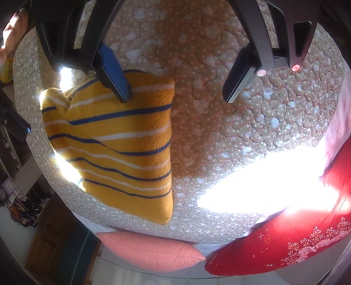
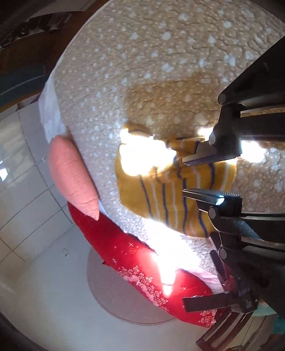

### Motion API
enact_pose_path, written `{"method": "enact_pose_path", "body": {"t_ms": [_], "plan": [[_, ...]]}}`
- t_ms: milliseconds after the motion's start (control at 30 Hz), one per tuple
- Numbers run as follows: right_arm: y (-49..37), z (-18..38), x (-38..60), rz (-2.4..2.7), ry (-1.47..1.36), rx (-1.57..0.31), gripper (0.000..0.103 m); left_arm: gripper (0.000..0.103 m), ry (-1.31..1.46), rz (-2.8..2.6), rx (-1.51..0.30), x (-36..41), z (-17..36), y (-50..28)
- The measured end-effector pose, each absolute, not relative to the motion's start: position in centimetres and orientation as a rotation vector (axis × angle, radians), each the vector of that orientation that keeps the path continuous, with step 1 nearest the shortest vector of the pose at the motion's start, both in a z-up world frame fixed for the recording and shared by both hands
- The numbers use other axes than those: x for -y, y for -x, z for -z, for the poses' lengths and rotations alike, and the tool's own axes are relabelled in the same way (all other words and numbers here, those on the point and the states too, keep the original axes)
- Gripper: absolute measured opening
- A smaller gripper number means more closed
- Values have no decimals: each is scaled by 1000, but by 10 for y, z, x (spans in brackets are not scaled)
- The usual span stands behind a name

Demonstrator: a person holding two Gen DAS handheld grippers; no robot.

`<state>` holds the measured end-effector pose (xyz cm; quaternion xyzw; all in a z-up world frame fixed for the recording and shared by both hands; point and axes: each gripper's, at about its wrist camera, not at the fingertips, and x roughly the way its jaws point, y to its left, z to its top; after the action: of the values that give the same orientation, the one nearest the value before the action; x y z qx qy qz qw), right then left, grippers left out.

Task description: Fold small clothes

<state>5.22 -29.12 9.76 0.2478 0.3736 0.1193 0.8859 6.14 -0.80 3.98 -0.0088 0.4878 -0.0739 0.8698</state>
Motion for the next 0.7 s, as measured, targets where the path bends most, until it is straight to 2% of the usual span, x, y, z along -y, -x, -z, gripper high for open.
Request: {"method": "enact_pose_path", "body": {"t_ms": [33, 67, 133, 233, 300, 333, 367, 467, 700], "plan": [[-58, -103, 288, -253, -507, -764, 39, 85, 22, 159, -1013, 7, -43, -54], [-66, -106, 283, -258, -499, -761, 42, 85, 26, 162, -1003, 5, -47, -47], [-85, -99, 274, -268, -490, -782, 57, 85, 28, 156, -973, 3, -55, -34], [-121, -63, 266, -210, -452, -899, 57, 85, 8, 118, -932, 0, -66, -19], [-129, -43, 267, -98, -373, -938, 53, 86, -7, 93, -905, -2, -72, -11], [-125, -40, 273, -39, -353, -921, 68, 86, -17, 82, -888, -4, -74, -7], [-118, -39, 279, -19, -380, -893, 73, 87, -31, 70, -871, -5, -76, -3], [-95, -41, 290, -9, -464, -857, 74, 88, -89, 37, -820, -4, -80, 0], [-83, -101, 264, -53, -332, -749, 74, 88, -153, 30, -789, 6, -75, 1]]}}
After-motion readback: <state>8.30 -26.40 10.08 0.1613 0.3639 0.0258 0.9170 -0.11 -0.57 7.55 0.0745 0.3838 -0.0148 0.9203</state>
